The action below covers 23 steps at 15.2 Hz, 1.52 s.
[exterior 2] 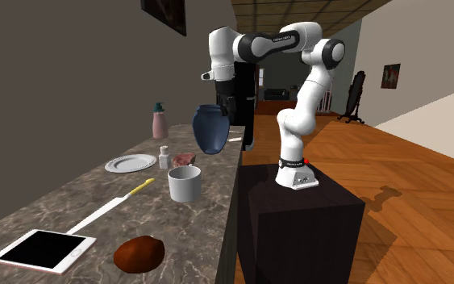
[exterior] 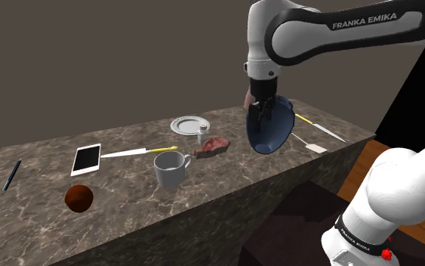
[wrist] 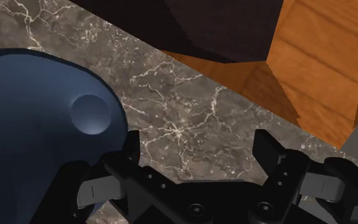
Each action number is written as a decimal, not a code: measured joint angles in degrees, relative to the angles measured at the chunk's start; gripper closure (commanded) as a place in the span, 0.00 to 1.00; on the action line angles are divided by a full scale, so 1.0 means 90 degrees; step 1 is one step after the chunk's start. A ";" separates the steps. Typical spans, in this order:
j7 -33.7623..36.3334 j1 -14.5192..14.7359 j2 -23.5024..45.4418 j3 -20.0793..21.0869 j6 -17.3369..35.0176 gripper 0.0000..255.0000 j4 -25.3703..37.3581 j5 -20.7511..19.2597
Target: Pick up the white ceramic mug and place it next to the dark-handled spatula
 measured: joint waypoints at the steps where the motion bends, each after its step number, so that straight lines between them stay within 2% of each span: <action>1: 0.0124 0.0032 0.0164 0.0104 0.0074 0.00 0.0087 0.0036; 6: 0.0772 0.0167 0.1162 0.0621 0.0460 0.00 0.0680 0.0093; 11: 0.1399 0.0297 0.2201 0.1047 0.0782 0.00 0.1349 -0.0058; 17: 0.2186 0.0563 0.3634 0.1430 0.0898 0.00 0.2537 -0.0502; 23: 0.2888 0.1071 0.5213 0.1575 0.0785 0.00 0.4044 -0.1115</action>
